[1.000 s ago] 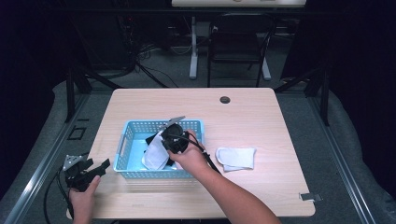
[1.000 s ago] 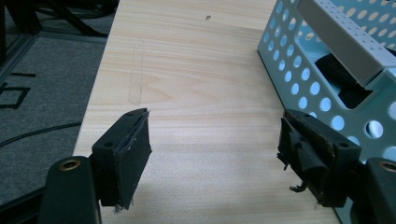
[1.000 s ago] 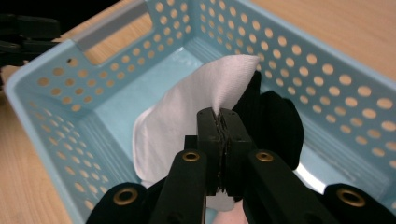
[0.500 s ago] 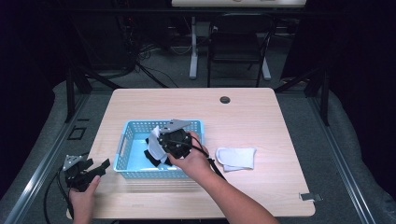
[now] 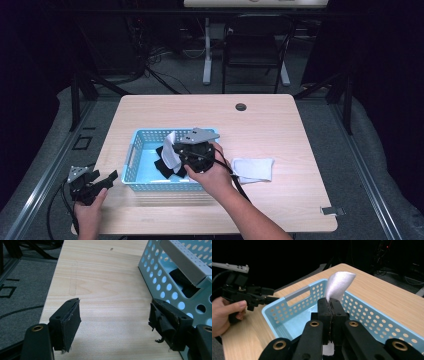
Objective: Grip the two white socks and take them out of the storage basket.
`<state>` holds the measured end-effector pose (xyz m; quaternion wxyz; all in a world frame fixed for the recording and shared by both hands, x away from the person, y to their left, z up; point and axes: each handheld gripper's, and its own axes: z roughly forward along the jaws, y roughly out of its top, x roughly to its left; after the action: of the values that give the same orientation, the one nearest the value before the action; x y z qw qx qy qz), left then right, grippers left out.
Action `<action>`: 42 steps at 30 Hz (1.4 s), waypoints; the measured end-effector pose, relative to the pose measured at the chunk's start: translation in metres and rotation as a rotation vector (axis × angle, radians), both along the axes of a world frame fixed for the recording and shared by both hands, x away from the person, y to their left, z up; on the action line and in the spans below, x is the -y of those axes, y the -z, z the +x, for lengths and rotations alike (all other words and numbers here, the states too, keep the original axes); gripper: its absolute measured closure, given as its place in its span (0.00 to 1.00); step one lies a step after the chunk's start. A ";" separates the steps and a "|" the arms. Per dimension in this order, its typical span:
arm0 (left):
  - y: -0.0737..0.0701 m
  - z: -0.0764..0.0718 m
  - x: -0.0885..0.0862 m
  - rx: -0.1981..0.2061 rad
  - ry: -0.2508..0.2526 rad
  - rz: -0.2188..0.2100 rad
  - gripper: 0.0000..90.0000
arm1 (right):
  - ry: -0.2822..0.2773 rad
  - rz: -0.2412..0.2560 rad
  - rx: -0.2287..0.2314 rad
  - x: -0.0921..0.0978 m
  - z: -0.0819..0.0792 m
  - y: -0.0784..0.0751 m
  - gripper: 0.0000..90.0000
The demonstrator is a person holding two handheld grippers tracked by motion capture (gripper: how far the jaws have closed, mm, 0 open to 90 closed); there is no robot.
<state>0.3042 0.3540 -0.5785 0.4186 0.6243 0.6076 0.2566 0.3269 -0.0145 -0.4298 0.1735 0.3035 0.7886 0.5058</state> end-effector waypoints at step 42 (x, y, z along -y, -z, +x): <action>0.000 0.001 0.001 -0.010 0.003 0.007 0.28 | 0.315 0.029 0.017 0.153 -0.031 0.006 0.99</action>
<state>0.3051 0.3527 -0.5784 0.4139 0.6277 0.6080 0.2551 0.2960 -0.1672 -0.4359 0.2532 0.4216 0.7223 0.4863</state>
